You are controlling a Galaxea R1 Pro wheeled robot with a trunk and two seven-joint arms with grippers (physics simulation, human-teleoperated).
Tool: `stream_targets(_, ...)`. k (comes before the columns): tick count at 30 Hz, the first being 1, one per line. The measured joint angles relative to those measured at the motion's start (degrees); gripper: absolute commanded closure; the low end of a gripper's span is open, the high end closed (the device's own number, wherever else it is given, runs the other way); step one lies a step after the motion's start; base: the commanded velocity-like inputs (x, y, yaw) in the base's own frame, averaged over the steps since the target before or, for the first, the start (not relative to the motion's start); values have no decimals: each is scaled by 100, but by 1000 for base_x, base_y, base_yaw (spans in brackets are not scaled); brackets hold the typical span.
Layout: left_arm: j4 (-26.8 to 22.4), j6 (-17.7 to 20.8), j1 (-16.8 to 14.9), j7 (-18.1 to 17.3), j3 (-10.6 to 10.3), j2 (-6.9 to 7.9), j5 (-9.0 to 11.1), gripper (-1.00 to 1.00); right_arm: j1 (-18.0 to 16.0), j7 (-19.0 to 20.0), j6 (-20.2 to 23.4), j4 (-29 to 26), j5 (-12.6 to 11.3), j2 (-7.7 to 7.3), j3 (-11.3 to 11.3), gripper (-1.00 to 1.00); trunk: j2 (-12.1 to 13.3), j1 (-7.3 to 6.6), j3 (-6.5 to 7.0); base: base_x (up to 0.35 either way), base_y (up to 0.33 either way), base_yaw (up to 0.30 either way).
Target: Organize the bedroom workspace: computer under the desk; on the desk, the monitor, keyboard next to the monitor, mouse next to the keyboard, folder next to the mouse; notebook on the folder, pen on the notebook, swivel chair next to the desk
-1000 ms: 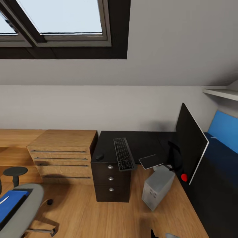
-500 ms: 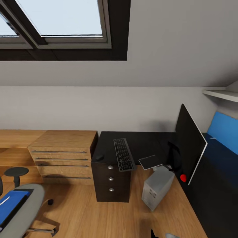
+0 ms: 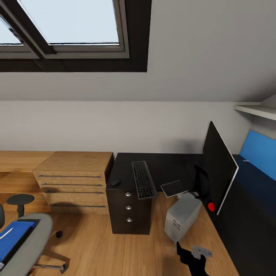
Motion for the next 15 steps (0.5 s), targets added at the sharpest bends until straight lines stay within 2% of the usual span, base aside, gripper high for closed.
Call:
stream_targets(2, 0, 0, 0, 1, 1, 2, -1, -100, 1, -60, 577, -616, 0, 0, -6, -100, 81, -44, 36, 0, 0, 0)
stream_targets(3, 0, 0, 0, 1, 2, 4, -1, -100, 2, -141, 1234, -1259, 0, 2, -12, -100, 121, -66, 55, 0, 0, 0)
stream_targets(7, 0, 0, 0, 3, 2, 2, 5, -100, 9, -373, 2638, -2630, -6, 8, -28, -100, 282, -154, 127, 0, 0, 0)
stream_targets(8, 0, 0, 0, 3, 1, 1, 6, -100, 9, -516, 3276, -3148, -18, 11, -34, -100, 323, -176, 146, 0, 0, 0)
stream_targets(9, 0, 0, 0, 3, 0, -1, 7, -100, 11, -596, 3598, -3421, -28, 13, -38, -100, 362, -199, 163, 0, 0, 0)
stream_targets(10, 0, -2, 0, 4, -1, -4, 9, -100, 11, -744, 4128, -3852, -37, 16, -42, -100, 403, -221, 181, 0, 0, 0)
stream_targets(13, 0, -5, 0, 5, -1, -8, 6, -100, 18, -976, 4818, -4537, -47, 52, -51, -100, 406, -222, 182, 0, 0, 0)
stream_targets(15, -1, -9, 0, 3, -1, -8, 4, -100, 28, -1045, 4992, -4741, -47, 84, -55, -100, 407, -222, 182, 0, 0, 0)
